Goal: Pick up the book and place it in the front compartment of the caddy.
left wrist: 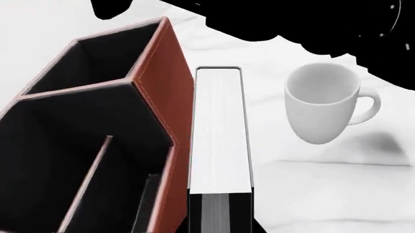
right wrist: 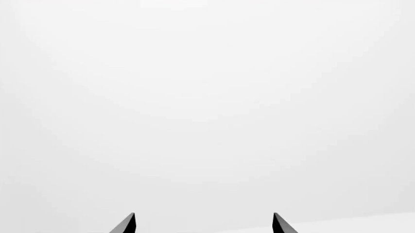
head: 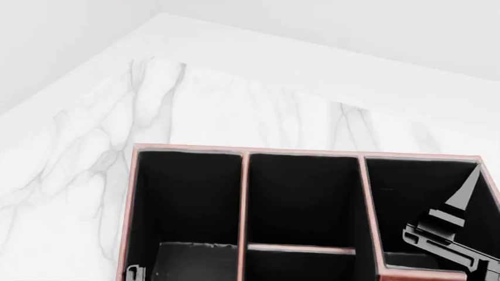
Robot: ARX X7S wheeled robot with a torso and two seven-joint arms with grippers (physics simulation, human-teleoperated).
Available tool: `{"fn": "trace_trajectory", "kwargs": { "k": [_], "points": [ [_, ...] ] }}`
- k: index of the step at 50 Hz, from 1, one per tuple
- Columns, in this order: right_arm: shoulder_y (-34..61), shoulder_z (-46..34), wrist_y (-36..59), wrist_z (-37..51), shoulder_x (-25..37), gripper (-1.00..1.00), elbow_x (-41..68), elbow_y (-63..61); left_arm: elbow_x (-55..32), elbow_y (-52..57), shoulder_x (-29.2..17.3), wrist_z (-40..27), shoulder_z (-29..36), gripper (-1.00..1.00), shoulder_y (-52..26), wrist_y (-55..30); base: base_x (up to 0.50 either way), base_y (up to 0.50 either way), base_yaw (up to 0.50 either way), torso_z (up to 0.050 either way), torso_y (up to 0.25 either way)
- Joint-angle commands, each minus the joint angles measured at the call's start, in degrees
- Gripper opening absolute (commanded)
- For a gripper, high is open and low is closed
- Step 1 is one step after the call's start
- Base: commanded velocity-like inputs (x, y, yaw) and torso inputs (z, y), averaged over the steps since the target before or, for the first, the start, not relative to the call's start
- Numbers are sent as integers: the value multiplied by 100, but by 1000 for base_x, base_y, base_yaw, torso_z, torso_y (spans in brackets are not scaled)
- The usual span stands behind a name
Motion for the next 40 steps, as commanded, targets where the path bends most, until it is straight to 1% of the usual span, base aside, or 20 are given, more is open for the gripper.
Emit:
{"fn": "trace_trajectory", "kwargs": {
  "k": [1,7,9,16,20,27,31,32,33,34,35,38,40],
  "points": [
    [-19,-6,13,22,28,100,11,-44,264,-204,103,-52,-147,-100,-600,133,0,0,0,0,0],
    [-29,-8,-46,16,27,100,-3,19,664,-607,186,98,-61,-100,-956,435,0,0,0,0,2],
    [-31,-9,-58,14,26,100,0,31,860,-727,184,129,-11,-100,-975,681,0,0,0,0,0],
    [-38,-29,-68,16,37,100,-6,35,1068,-1151,308,174,-51,-100,-1107,1040,0,0,0,0,1],
    [2,-51,-16,33,51,100,-4,26,1342,-1601,432,303,10,-100,-1263,1470,0,0,0,0,0],
    [15,-45,23,52,76,100,19,0,1606,-2081,634,331,20,-100,-1563,1754,0,0,0,0,1],
    [-29,-59,-113,23,49,100,-22,101,1730,-2296,740,337,28,-100,-1677,1951,0,0,0,0,2],
    [-32,-61,-128,22,47,100,-28,114,1754,-2361,763,341,-1,-100,-1657,2125,0,0,0,0,0],
    [-41,-59,-148,18,46,100,-32,132,1789,-2440,806,347,41,-100,-1712,2075,0,0,0,0,0],
    [-42,-58,-152,20,46,100,-34,138,1801,-2493,821,369,39,-100,-1697,2192,0,0,0,0,0],
    [-41,-57,-158,20,46,100,-33,153,1967,-2662,865,358,83,-100,-1667,2520,0,0,0,0,0],
    [-42,-57,-160,24,52,100,-32,157,2097,-2896,935,394,153,-100,-1700,2744,0,0,0,0,0],
    [-29,-49,-110,38,69,100,-12,128,2383,-3163,1006,326,237,-100,-1713,3139,0,0,0,0,5]
  ]
}}
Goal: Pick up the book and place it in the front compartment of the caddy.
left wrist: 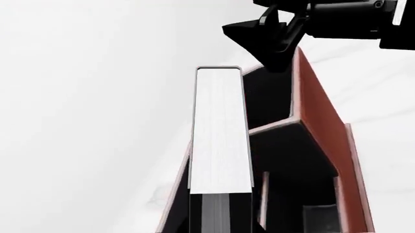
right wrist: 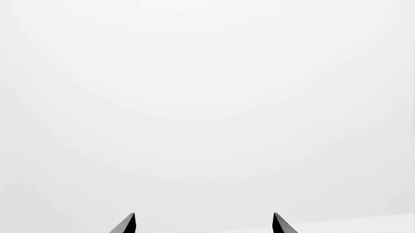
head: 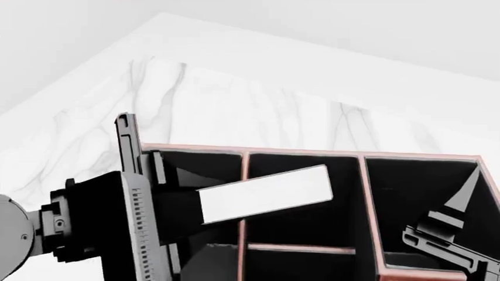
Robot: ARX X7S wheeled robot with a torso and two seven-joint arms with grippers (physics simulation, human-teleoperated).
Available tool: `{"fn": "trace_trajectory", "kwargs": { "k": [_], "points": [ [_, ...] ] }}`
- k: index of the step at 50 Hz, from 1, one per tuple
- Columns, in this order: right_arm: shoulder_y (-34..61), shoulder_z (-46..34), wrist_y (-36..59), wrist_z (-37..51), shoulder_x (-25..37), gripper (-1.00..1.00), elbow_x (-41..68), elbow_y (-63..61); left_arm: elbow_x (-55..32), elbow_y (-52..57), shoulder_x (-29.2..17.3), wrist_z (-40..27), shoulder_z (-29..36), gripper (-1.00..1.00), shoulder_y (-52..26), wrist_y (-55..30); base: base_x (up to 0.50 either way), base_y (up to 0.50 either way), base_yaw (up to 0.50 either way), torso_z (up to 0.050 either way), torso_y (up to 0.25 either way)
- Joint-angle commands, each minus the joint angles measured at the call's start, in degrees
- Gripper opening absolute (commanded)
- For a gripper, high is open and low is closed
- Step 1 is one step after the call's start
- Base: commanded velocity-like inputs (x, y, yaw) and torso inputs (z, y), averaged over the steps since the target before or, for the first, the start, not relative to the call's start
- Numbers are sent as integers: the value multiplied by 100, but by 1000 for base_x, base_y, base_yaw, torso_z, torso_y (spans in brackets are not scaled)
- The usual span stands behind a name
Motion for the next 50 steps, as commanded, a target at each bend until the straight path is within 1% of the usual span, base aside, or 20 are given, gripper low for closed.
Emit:
{"fn": "trace_trajectory", "kwargs": {
  "k": [1,2,6,9,12,13,17,19,32,38,48,50],
  "points": [
    [-15,-7,-61,1,8,100,-11,76,761,-950,321,-108,118,-100,-250,1299,0,0,0,0,0],
    [2,4,0,13,29,100,14,36,720,-1015,357,-69,124,-100,-273,1268,0,0,0,0,0],
    [-23,2,-84,2,18,100,-12,104,824,-1286,466,-91,128,-100,-265,1717,0,0,0,0,0],
    [-36,26,-84,10,35,100,-4,93,867,-1568,564,-72,116,-100,-207,2300,0,0,0,0,4],
    [-23,67,9,42,74,100,43,22,845,-1724,661,-68,120,-100,-229,2349,0,0,0,0,0],
    [-44,73,-42,40,64,100,23,59,851,-1918,732,-44,108,-100,-189,2709,0,0,0,0,0],
    [-40,85,-38,69,82,100,-8,67,891,-2278,851,25,145,-100,-210,3052,0,0,0,4,3],
    [-71,81,-132,51,63,100,-42,157,977,-2583,945,50,181,-100,-222,3381,0,0,0,0,0],
    [-107,152,-204,82,76,100,-51,308,1029,-3773,1301,375,330,-100,-334,4340,0,0,0,0,1],
    [-75,336,-169,240,70,100,-19,350,1115,-4522,1513,572,458,-100,-583,4341,0,0,0,0,2],
    [-67,448,-267,313,68,100,-58,519,1082,-4680,1545,765,567,-100,-651,4188,0,0,0,0,1],
    [-57,461,-288,315,70,100,-59,556,1081,-4728,1577,794,601,-100,-685,4035,0,0,0,0,0]
  ]
}}
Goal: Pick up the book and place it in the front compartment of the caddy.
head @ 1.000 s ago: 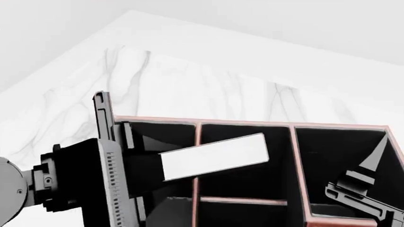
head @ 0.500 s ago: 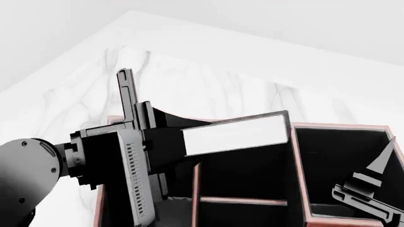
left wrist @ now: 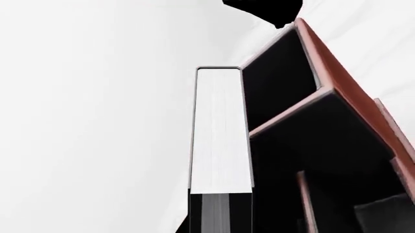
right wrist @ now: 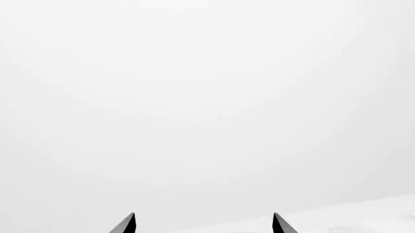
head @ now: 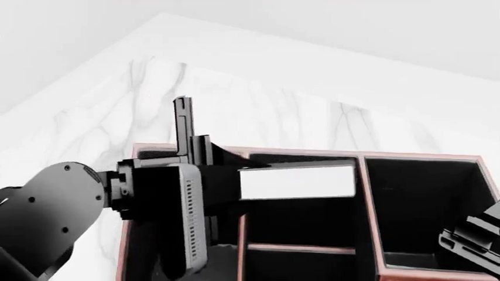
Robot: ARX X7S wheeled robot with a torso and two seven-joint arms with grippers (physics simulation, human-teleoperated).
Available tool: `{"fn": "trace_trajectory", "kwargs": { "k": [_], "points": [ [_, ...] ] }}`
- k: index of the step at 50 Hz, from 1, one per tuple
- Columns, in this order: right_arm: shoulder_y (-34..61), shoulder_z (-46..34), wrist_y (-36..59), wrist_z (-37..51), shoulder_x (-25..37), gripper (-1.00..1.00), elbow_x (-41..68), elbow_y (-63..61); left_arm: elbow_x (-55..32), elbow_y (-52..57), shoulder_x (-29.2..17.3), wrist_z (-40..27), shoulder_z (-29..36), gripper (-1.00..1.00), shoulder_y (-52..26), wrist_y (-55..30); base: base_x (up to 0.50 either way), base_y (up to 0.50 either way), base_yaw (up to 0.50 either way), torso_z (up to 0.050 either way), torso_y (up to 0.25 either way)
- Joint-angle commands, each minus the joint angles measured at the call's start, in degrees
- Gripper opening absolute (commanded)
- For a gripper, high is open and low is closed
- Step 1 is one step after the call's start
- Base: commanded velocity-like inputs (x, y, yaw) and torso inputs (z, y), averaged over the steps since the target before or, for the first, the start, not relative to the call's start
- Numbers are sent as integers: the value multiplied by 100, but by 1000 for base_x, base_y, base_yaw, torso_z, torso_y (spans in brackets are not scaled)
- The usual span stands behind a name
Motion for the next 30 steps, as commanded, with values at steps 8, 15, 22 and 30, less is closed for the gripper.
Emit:
{"fn": "trace_trajectory", "kwargs": {
  "k": [8,15,22,30],
  "points": [
    [21,173,-213,77,-21,100,-24,354,-278,-733,334,279,47,-100,-296,45,0,0,0,0,1],
    [-8,236,-374,55,-34,100,-37,560,-270,-1213,558,425,147,-100,-364,181,0,0,0,0,1],
    [3,281,-463,53,-50,100,-29,749,-611,-1594,758,823,116,-100,-469,-6,0,0,0,1,1],
    [76,311,-542,51,-52,100,-40,1013,-852,-2622,1162,1204,83,-100,-658,2,0,0,0,0,1]
  ]
}}
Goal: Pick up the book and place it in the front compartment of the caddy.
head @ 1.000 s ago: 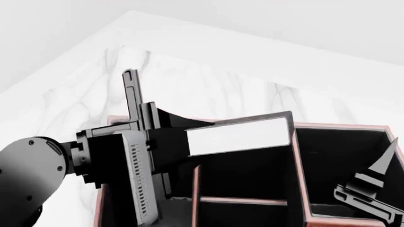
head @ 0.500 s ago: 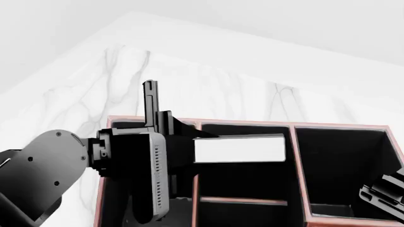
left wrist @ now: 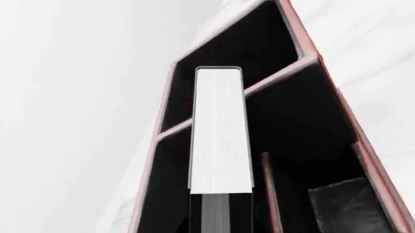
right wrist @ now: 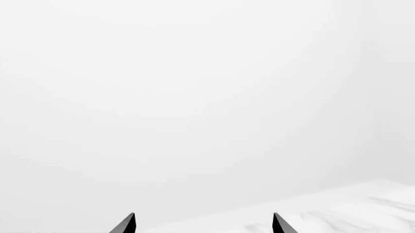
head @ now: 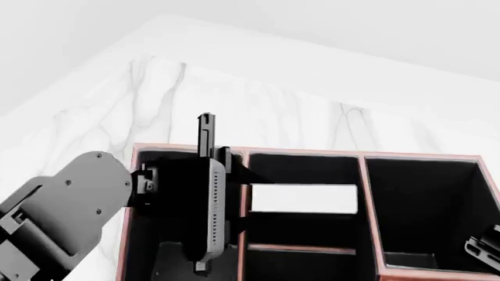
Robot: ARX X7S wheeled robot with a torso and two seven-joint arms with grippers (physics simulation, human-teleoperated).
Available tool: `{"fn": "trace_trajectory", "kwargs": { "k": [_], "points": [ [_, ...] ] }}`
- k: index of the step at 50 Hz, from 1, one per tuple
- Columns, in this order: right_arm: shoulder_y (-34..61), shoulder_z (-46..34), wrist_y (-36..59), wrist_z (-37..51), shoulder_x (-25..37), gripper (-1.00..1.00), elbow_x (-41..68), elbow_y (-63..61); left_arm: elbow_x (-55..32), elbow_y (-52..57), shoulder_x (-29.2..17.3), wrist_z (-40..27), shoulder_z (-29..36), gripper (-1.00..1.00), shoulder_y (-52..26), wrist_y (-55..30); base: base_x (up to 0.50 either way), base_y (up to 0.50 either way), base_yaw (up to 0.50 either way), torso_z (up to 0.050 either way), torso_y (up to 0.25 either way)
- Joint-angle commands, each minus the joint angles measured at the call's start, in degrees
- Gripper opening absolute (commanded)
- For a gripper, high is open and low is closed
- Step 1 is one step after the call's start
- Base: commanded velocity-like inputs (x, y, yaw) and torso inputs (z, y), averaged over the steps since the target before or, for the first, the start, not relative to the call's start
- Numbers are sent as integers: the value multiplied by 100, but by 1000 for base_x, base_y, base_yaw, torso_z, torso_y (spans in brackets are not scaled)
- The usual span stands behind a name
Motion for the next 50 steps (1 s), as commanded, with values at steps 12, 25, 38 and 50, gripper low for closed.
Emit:
{"fn": "trace_trajectory", "kwargs": {
  "k": [12,25,38,50],
  "points": [
    [181,-30,-195,-8,-30,100,-104,677,-1403,-2969,1056,787,237,-100,-805,613,0,0,0,0,1],
    [211,-77,-188,27,-30,100,-165,826,-3139,-3226,1059,652,1997,-100,-789,704,0,0,0,0,2],
    [202,-82,-203,35,-23,100,-155,853,-3561,-3275,1059,374,2757,100,-749,1047,0,0,0,1,1],
    [237,-171,-89,39,6,100,-146,671,-3852,-3175,924,29,2432,100,-920,1303,0,0,0,0,0]
  ]
}}
